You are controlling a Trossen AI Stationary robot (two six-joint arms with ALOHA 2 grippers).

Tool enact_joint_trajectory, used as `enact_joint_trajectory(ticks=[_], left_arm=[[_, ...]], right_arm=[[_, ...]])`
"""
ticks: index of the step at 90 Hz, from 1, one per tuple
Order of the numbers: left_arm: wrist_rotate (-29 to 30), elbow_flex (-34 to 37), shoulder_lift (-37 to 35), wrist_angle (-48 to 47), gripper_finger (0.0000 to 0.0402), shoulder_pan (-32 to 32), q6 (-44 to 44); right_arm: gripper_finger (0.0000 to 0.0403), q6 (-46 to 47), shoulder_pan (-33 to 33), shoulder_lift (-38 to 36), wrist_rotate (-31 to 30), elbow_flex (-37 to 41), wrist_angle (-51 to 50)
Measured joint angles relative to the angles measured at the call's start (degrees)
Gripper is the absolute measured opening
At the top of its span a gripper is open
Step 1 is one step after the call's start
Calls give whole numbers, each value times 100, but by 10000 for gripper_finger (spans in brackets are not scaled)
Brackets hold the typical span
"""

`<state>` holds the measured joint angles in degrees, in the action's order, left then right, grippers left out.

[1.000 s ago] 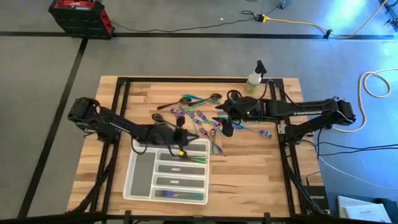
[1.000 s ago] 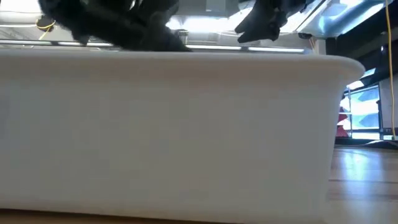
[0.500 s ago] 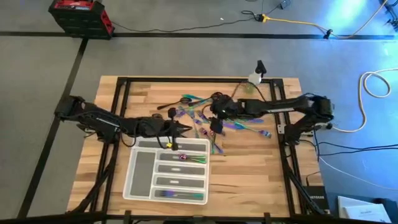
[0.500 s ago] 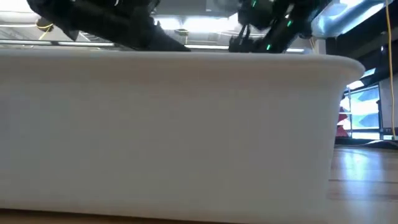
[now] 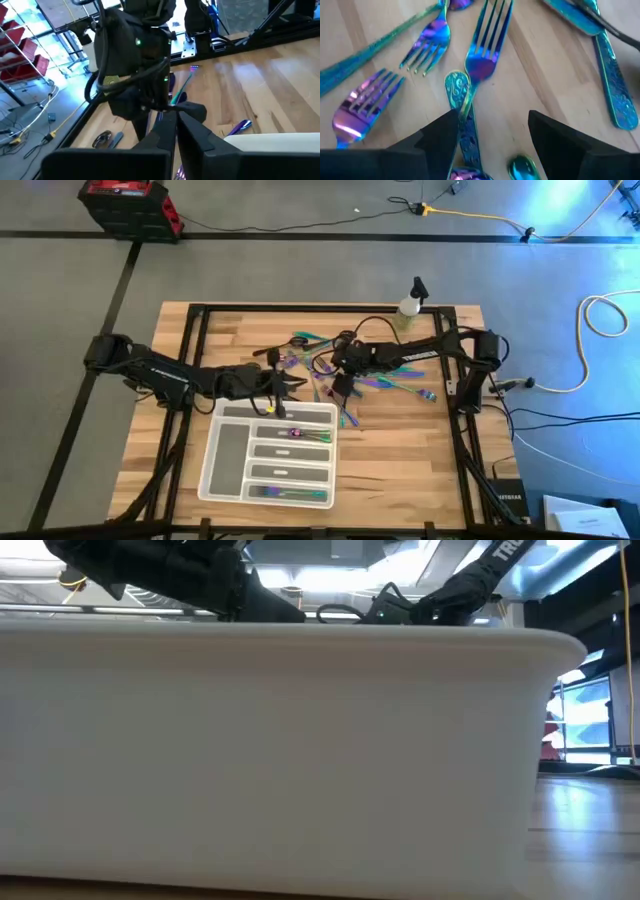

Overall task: Sort silverware
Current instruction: Put the blue fork into the white silverware tray

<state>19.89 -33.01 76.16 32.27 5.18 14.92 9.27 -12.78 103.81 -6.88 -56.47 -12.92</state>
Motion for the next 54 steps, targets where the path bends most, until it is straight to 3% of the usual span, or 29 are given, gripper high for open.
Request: enact_joint_trajectory(ticks=[31,54], left_arm=[[-23,0,0,-1028,0,86,-645],[-1,0,0,-1027,0,84,-702]], right_arm=[[225,97,0,115,70,0,-19],[224,105,2,375,108,-24,280]])
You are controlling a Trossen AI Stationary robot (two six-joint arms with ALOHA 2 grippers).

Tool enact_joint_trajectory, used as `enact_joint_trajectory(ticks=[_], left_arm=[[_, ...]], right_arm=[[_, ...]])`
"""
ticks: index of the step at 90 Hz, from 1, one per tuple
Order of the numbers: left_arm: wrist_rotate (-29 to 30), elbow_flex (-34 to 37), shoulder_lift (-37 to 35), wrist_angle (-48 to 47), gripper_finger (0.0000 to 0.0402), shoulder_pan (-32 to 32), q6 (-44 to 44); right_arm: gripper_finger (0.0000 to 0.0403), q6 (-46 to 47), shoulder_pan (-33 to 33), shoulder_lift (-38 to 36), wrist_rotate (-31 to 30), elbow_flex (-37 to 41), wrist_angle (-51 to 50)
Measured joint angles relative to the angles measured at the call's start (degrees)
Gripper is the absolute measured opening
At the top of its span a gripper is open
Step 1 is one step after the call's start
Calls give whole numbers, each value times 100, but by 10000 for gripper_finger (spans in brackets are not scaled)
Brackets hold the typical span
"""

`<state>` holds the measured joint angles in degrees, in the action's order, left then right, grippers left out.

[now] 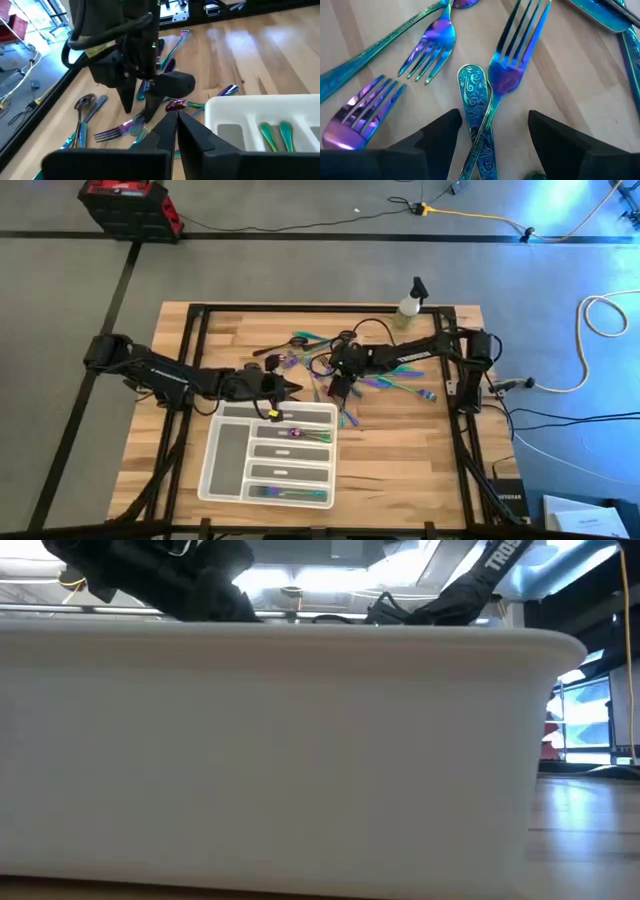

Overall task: Sort silverware
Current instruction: Put the blue fork into the white silverware tray

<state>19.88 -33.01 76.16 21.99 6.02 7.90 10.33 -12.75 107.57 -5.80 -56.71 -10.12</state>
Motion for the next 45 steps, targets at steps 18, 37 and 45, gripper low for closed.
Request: enact_joint_trajectory(ticks=[18,37,45], left_arm=[[2,0,0,-8,0,0,0],[4,0,0,-10,0,0,0],[4,0,0,-13,0,0,0]], right_arm=[[181,-18,7,-9,-5,7,-4],[110,-31,7,-11,98,9,-7],[84,-31,5,-11,94,11,-16]])
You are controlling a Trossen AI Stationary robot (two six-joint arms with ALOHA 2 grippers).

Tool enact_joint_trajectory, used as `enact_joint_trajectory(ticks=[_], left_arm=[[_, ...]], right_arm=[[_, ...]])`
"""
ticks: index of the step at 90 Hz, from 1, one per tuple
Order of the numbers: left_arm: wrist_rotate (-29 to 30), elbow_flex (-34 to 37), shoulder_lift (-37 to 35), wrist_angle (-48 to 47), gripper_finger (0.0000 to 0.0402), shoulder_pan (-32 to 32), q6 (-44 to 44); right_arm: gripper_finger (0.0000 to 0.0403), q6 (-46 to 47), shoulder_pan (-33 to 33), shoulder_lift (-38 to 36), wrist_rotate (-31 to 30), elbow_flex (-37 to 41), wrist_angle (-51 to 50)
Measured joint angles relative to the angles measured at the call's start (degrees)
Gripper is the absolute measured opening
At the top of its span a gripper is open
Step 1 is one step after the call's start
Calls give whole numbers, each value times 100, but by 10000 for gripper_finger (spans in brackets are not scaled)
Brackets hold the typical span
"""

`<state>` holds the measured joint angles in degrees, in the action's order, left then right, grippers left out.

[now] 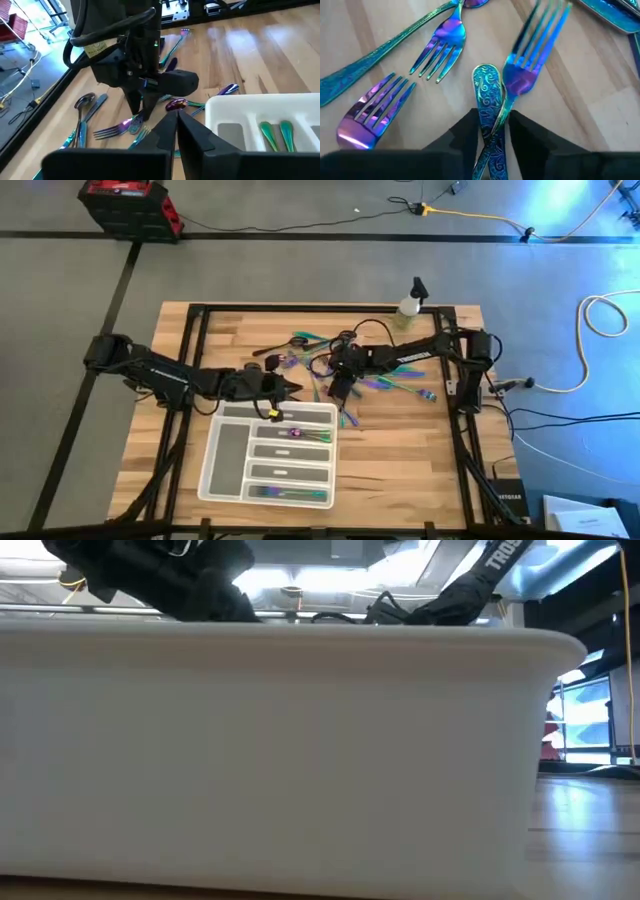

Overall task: Sort silverware
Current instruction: Put the blue fork into the white silverware tray

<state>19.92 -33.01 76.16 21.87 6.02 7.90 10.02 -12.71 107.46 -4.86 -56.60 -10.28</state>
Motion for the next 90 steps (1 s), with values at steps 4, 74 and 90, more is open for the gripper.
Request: enact_joint_trajectory(ticks=[4,74,90], left_arm=[[0,0,0,2,0,0,0],[0,0,0,-1,0,0,-64],[2,0,0,0,0,0,-105]], right_arm=[[72,0,-2,0,-1,1,-2],[11,144,-7,-750,98,24,-386],[42,201,-7,-748,0,22,-369]])
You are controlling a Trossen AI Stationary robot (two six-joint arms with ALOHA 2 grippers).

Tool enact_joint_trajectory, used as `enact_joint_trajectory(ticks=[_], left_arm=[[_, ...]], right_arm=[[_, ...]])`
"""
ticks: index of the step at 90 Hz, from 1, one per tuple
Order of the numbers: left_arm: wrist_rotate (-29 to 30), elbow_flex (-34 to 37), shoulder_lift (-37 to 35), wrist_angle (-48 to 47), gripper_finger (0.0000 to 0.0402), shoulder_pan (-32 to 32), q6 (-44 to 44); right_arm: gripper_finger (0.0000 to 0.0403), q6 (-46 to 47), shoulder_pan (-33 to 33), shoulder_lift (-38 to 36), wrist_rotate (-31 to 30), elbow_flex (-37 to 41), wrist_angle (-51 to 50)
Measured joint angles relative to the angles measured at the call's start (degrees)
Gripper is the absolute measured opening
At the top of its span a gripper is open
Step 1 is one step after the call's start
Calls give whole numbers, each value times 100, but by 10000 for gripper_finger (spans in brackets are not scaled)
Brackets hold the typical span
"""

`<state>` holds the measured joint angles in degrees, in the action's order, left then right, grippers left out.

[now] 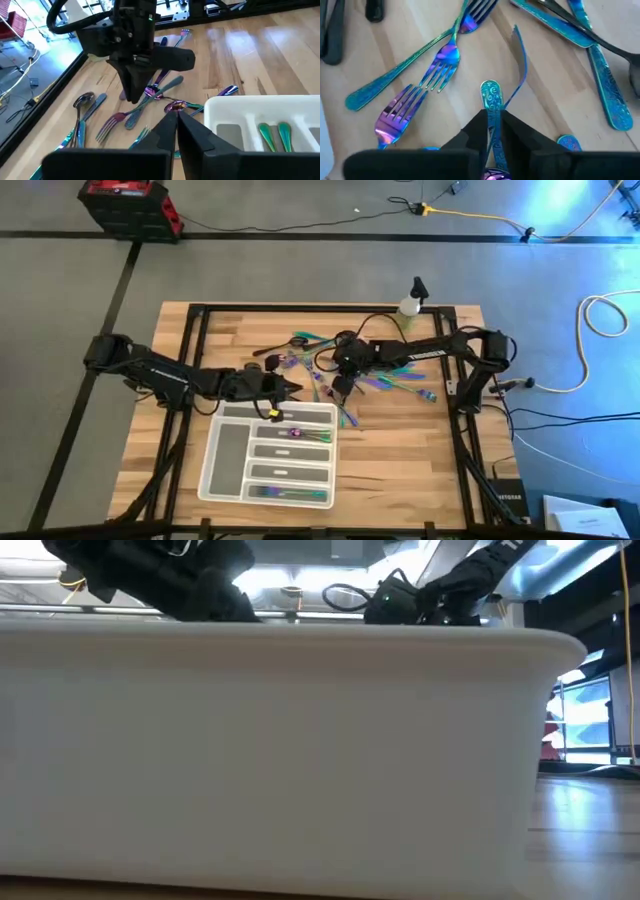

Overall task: Sort silverware
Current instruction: Put the blue fork into the white silverware tray

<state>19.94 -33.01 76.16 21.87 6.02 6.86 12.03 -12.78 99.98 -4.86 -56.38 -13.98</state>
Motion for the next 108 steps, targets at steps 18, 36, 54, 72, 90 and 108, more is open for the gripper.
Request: enact_joint_trajectory(ticks=[18,36,54,72,90,108], left_arm=[[-2,0,2,0,0,0,-4],[-2,0,2,-1,0,0,-14],[-2,-2,7,-43,0,0,-24],[-2,-2,7,-36,0,0,-24],[-2,-2,7,-35,0,0,-25],[-2,-2,7,-29,0,0,-27]], right_arm=[[109,0,0,2,-202,-4,4],[156,32,0,250,-361,-11,139],[163,137,0,592,-523,-11,517],[141,136,-50,614,-810,-11,572],[99,179,-199,769,-337,-17,810],[92,273,-199,859,-414,-20,844]])
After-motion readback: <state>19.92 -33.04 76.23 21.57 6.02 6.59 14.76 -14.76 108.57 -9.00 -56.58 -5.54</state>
